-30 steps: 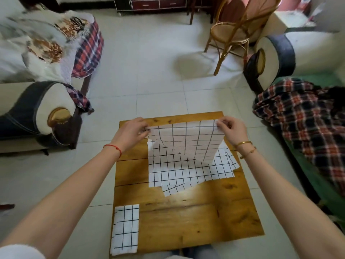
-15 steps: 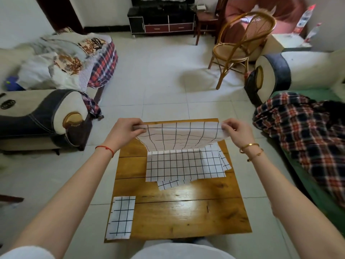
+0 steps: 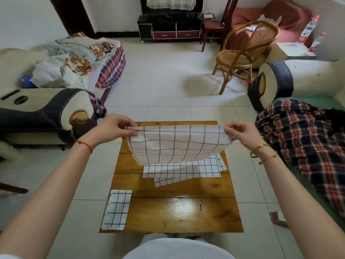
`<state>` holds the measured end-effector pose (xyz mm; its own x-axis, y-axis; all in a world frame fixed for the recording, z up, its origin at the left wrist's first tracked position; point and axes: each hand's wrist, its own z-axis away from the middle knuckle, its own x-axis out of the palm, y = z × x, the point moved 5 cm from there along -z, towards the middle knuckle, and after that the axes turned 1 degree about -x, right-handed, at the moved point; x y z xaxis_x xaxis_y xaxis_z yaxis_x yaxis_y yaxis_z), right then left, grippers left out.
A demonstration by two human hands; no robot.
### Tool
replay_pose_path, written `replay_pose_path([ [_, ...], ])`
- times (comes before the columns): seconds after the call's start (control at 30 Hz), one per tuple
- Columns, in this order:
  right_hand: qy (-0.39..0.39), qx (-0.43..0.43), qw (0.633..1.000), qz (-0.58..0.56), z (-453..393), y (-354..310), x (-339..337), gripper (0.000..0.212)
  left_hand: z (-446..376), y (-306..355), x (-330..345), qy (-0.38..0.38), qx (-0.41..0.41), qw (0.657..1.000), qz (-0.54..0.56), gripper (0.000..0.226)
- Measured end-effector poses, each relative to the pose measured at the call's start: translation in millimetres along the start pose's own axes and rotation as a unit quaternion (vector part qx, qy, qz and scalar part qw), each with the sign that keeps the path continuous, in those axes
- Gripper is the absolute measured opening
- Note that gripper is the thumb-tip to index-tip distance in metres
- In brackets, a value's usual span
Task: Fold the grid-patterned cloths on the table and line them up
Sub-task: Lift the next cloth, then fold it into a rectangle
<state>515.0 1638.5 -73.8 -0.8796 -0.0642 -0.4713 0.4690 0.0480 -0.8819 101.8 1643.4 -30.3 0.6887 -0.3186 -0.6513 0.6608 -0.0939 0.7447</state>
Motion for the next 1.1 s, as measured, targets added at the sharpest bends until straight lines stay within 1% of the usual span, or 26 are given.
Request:
replay_pose_path([
  [0.2, 0.015, 0.006, 0.999, -0.050, -13, -1, 0, 0.022, -2, -7, -6, 0.017, -0.013, 1.000, 0.017, 0.019],
  [0.33, 0.029, 0.031, 0.998, -0.048, -29, 5, 12, 0.012, -14, -15, -2, 0.051, -0.008, 0.999, -0.008, 0.015],
  [0.43, 0.058, 0.062, 0.996, -0.038, -47, 25, 24, 0.005, -30, -28, 6, 0.078, -0.017, 0.997, -0.024, 0.011],
  [0.53, 0.087, 0.096, 0.991, -0.015, -67, 47, 39, 0.005, -51, -50, 16, 0.093, -0.031, 0.995, -0.021, 0.007],
  [0.63, 0.107, 0.132, 0.985, 0.006, -84, 66, 57, 0.004, -75, -79, 27, 0.088, -0.051, 0.995, -0.006, 0.005],
  [0.73, 0.106, 0.168, 0.979, 0.050, -104, 84, 74, 0.007, -100, -111, 35, 0.090, -0.082, 0.993, -0.007, 0.006],
  [0.8, 0.107, 0.187, 0.975, 0.056, -118, 99, 86, 0.012, -115, -131, 40, 0.098, -0.108, 0.989, -0.003, 0.007],
  [0.9, 0.113, 0.209, 0.970, 0.054, -137, 115, 103, 0.014, -136, -155, 47, 0.099, -0.131, 0.986, 0.009, 0.007],
  [1.1, 0.133, 0.227, 0.962, 0.071, -162, 136, 124, 0.009, -162, -192, 57, 0.105, -0.175, 0.979, 0.011, 0.007],
])
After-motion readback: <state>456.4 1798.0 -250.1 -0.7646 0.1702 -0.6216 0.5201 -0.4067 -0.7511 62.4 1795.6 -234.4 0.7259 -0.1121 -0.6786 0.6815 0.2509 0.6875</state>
